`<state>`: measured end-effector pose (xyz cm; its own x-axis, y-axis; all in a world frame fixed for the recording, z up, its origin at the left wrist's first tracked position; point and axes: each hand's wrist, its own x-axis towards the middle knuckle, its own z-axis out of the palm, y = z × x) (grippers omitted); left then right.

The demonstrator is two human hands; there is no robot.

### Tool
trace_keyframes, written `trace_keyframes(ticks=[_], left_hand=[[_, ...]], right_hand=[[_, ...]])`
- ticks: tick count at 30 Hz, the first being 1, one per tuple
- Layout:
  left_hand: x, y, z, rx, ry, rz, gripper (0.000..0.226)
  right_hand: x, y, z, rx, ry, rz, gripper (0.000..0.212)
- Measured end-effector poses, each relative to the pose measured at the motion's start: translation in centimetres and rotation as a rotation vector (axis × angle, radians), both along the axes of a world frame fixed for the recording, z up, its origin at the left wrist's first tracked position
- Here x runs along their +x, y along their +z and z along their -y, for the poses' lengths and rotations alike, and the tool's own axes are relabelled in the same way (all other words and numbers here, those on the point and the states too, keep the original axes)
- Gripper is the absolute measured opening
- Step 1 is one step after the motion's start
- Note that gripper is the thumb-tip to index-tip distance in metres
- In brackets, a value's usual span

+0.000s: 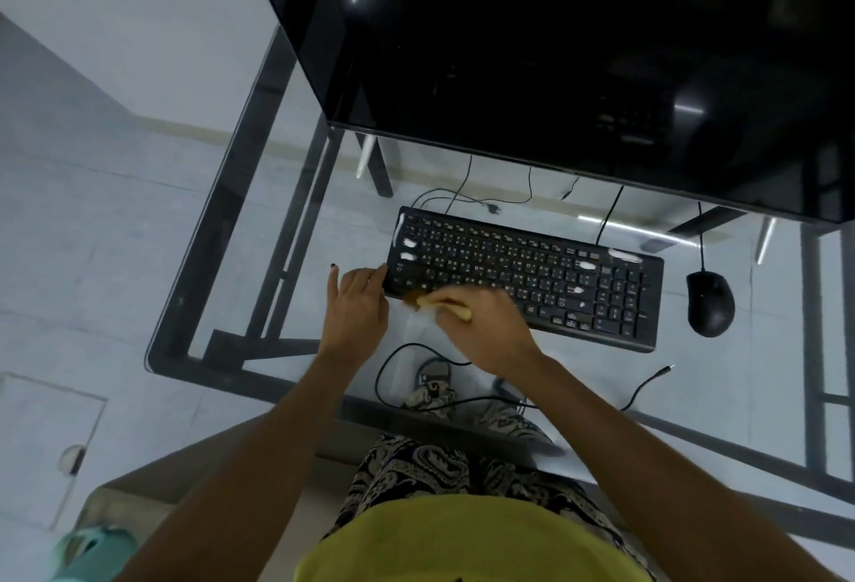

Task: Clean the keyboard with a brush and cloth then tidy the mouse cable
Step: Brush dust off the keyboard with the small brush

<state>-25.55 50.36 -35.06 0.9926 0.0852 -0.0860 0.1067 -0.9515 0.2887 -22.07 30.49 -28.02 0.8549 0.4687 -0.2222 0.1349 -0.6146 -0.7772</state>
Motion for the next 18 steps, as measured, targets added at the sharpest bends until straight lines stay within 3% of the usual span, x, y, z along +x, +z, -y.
trace_keyframes(ticks=[4, 7, 10, 12, 15, 17, 18], left_hand=[[0.2, -0.1, -0.8, -0.013, -0.035, 0.028, 0.040], [0.2, -0.2, -0.9, -0.040, -0.064, 0.021, 0.040], [0.1, -0.3, -1.3, -0.044, -0.089, 0.017, 0.041], [0.1, -0.3, -1.6, -0.045, -0.107, 0.021, 0.041], [0.0, -0.3, -1.8, -0.057, -0.100, 0.030, 0.040], [0.1, -0.1, -1.7, -0.081, -0.065, 0.040, 0.040], [0.3, 0.0, -1.6, -0.100, -0.044, 0.045, 0.040]], right_hand=[[0.6, -0.4, 0.4, -0.047, -0.354, 0.230, 0.030], [0.0, -0.6, -0.2, -0.120, -0.222, 0.143, 0.037], [-0.3, -0.4, -0.6, -0.047, -0.074, -0.015, 0.025], [-0.1, -0.5, -0.4, 0.012, -0.221, 0.082, 0.024], [-0.1, -0.8, -0.2, -0.084, -0.392, 0.303, 0.029], [-0.3, -1.1, -0.2, -0.138, -0.301, 0.300, 0.031], [-0.3, -0.9, -0.1, -0.113, -0.220, 0.209, 0.030]])
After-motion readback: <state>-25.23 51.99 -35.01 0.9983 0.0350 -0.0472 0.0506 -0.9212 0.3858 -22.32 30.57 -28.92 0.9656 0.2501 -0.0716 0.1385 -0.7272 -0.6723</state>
